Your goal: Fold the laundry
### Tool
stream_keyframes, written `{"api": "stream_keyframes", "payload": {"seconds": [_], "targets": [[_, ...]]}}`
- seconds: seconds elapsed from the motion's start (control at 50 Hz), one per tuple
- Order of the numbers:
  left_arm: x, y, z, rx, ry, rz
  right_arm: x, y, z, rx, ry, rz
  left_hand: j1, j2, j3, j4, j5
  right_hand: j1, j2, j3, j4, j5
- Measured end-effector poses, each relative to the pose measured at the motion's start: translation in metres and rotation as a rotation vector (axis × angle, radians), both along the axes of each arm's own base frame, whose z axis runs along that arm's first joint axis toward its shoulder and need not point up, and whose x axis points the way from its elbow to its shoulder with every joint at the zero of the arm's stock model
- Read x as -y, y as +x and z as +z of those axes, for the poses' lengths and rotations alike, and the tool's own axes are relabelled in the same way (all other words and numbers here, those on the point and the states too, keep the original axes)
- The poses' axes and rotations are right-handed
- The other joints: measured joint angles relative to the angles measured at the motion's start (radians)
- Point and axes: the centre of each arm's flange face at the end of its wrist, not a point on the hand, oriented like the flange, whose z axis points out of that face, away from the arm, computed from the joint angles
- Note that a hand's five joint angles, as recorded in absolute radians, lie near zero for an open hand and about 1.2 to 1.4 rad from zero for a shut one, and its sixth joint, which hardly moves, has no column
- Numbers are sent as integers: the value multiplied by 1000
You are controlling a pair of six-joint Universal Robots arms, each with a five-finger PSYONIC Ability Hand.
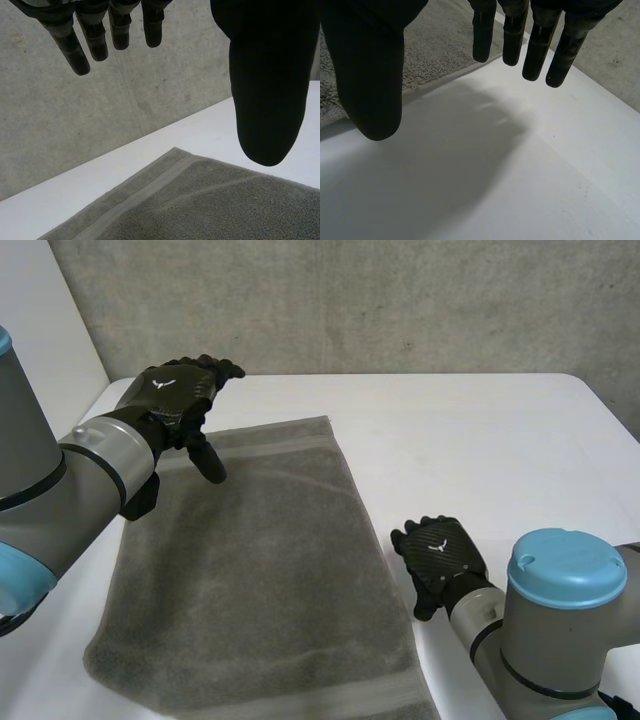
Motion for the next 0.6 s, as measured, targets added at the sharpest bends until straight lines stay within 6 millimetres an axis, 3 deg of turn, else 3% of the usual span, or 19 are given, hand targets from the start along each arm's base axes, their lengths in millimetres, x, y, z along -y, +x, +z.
{"api": "stream_keyframes", "payload": {"seconds": [0.6], "targets": [[0, 1, 1, -2, -2, 3, -4, 9, -7, 20, -1, 28, 0, -1, 0, 0, 0, 0, 0, 0, 0, 0]]}}
